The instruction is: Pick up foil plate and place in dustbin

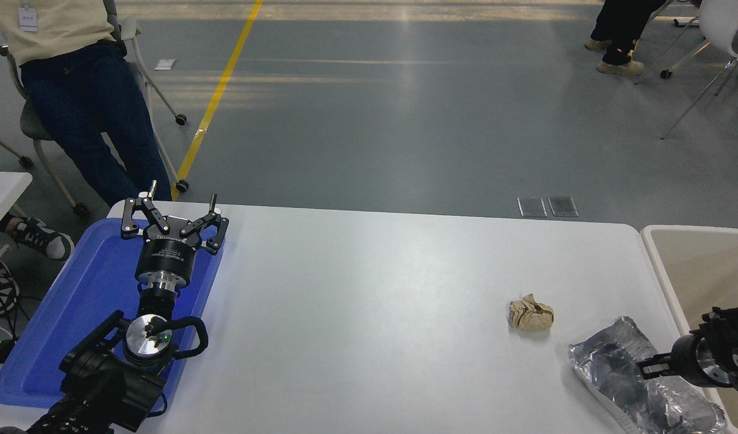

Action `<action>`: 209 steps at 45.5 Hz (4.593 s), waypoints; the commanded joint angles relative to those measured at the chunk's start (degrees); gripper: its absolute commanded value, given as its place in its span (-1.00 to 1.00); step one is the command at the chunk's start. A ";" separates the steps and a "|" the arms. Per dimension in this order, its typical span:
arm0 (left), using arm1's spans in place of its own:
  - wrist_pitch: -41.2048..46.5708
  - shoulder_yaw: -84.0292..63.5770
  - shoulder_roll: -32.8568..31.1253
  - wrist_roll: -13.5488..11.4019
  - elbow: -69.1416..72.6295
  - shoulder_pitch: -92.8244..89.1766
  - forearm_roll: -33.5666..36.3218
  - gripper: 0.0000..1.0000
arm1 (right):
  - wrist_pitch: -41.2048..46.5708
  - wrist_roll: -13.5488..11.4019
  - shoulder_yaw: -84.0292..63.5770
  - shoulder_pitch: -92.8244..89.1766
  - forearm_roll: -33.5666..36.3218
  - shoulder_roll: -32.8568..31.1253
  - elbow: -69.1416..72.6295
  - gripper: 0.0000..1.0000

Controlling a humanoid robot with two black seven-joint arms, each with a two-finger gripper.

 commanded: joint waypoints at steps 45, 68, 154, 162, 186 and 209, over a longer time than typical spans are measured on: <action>-0.18 0.00 0.07 0.00 0.00 -0.02 0.04 1.00 | 4.89 -0.44 -2.45 19.59 1.10 -16.87 23.00 -1.00; -0.18 0.00 0.07 0.00 0.00 -0.02 0.04 1.00 | 6.03 -0.09 -28.37 49.74 8.66 -15.55 35.30 -1.00; -0.18 0.00 0.07 0.00 0.00 -0.02 0.04 1.00 | 13.24 0.08 -50.27 69.36 5.85 -21.88 26.00 -1.00; -0.18 0.00 0.07 0.00 0.00 -0.02 0.04 1.00 | 13.15 0.26 -37.89 55.40 5.76 -24.25 15.19 -1.00; -0.18 0.00 0.07 0.00 0.00 -0.02 0.04 1.00 | 9.82 2.28 -5.71 10.39 6.29 -16.08 -17.86 -1.00; -0.18 0.00 0.07 0.00 0.00 -0.02 0.04 1.00 | 2.08 1.75 -4.04 -13.61 21.67 -0.53 -40.19 -1.00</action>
